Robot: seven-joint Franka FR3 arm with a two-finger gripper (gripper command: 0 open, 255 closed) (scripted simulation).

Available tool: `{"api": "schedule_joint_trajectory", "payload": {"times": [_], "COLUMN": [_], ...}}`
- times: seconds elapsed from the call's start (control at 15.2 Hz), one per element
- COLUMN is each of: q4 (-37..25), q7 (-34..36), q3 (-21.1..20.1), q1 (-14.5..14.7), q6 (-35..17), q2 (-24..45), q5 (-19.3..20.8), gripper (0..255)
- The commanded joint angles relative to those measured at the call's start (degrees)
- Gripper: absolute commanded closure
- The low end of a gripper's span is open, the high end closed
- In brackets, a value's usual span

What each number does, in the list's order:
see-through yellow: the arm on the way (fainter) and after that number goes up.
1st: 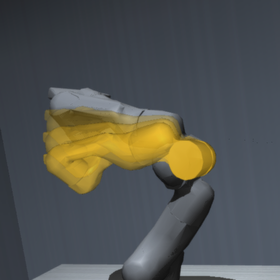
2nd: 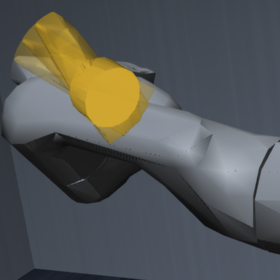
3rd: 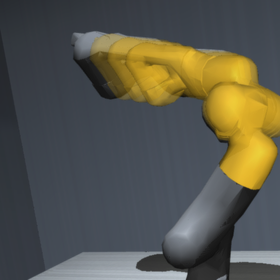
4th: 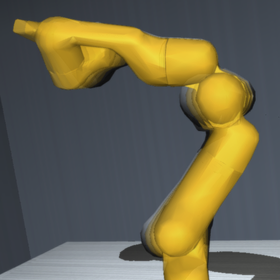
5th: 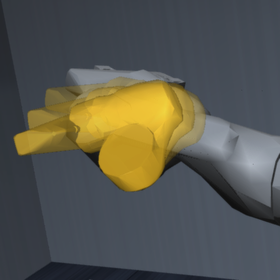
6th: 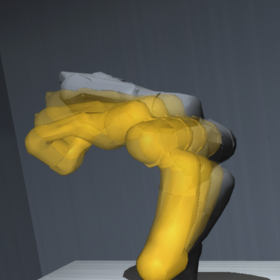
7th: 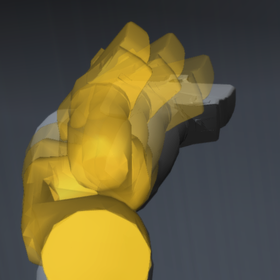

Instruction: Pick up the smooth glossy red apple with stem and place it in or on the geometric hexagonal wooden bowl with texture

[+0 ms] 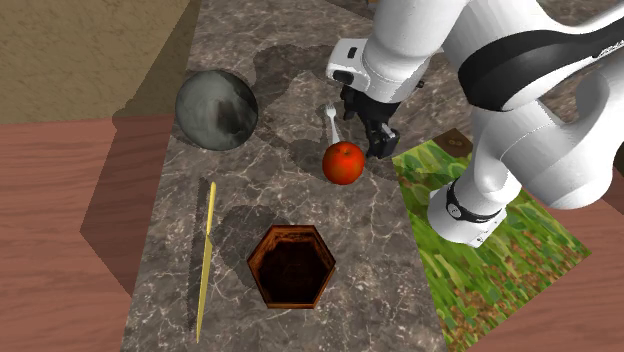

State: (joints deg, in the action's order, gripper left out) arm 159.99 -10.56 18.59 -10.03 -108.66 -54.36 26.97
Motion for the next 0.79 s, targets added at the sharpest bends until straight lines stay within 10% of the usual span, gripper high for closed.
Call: {"api": "schedule_joint_trajectory", "payload": {"times": [0.0, 0.73], "q4": [1.7, 5.1], "q7": [-0.6, -0.1], "q3": [1.8, 4.4], "q1": [-1.0, -2.2], "q6": [-3.2, -9.4], "q2": [0.5, 3.3], "q5": [2.0, 4.9], "gripper": [0, 0]}}
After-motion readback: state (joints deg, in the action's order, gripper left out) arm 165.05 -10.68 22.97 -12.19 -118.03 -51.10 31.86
